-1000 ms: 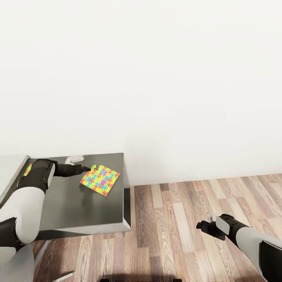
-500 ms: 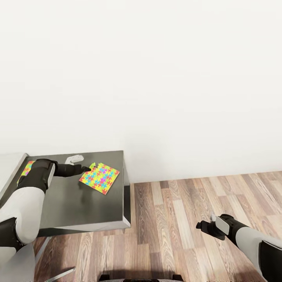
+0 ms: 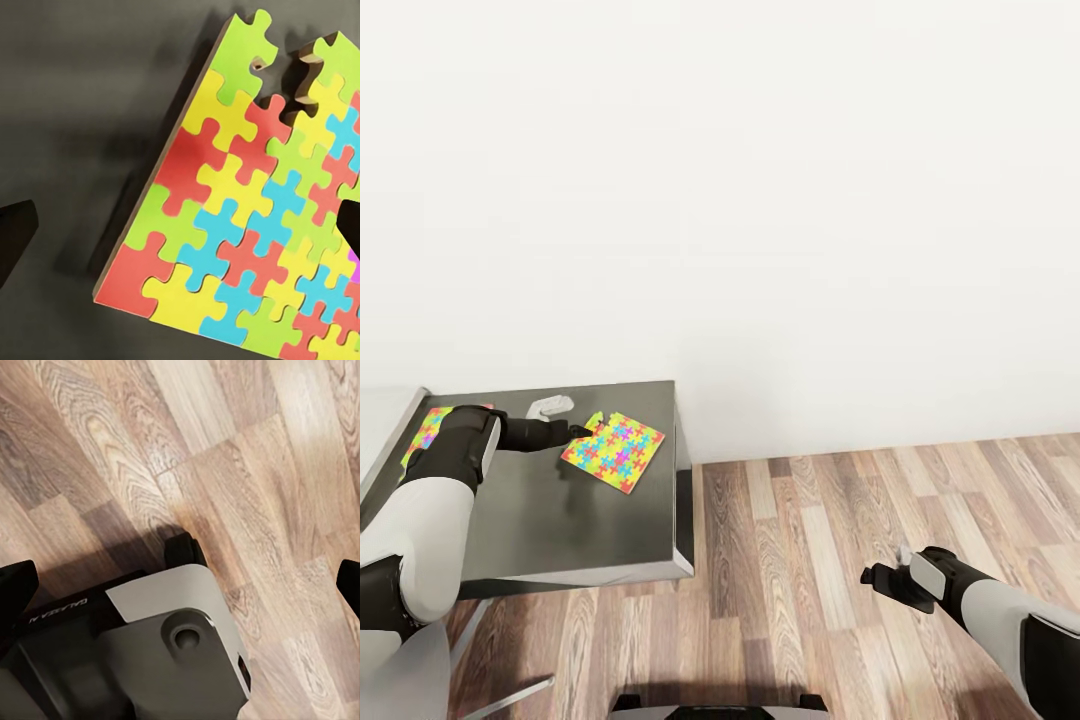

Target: Put all the toys in the child's room - the three board games (two on the bed and one on the table), the two jigsaw puzzles on the table, and the tennis ball on the table - inside the toy box on the table in the child's room.

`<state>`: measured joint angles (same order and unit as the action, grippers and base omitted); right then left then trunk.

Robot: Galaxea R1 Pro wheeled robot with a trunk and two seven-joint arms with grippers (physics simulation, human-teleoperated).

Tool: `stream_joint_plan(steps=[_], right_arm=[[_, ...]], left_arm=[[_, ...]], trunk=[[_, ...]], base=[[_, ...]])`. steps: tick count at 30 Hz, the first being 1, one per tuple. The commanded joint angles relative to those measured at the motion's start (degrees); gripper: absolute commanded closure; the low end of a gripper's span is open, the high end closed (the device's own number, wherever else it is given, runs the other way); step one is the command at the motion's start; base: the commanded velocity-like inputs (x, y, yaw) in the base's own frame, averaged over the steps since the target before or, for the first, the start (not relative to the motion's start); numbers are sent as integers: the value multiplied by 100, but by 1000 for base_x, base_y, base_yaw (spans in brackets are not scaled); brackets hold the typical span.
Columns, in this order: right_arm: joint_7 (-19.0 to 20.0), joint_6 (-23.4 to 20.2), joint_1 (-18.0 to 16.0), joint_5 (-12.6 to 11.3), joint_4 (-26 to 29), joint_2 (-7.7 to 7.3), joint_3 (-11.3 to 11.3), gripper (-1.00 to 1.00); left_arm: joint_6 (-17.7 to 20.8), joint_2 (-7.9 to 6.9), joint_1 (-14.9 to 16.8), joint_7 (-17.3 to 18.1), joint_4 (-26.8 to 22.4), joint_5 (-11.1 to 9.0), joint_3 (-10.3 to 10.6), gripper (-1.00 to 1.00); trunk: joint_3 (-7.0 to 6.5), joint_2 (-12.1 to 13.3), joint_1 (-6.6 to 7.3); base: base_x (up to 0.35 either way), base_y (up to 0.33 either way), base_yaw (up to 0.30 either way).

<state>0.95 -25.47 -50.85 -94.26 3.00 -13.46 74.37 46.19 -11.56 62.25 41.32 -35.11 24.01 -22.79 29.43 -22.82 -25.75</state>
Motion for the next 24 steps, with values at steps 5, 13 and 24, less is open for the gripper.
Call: stream_joint_plan(steps=[5, 13, 24], right_arm=[[10, -20, -7, -21, 8, -7, 43, -100], [10, -20, -6, -22, 10, -8, 43, -100], [10, -20, -6, -22, 9, -16, 43, -100]], left_arm=[[21, 5, 6, 53, -4, 62, -26, -100], [21, 5, 6, 60, -4, 60, -39, -100], [21, 4, 6, 61, -4, 61, -46, -100]], trunk=[[12, -10, -3], [13, -10, -3], [18, -10, -3]], base=[[0, 0, 0], [0, 0, 0], [0, 0, 0]])
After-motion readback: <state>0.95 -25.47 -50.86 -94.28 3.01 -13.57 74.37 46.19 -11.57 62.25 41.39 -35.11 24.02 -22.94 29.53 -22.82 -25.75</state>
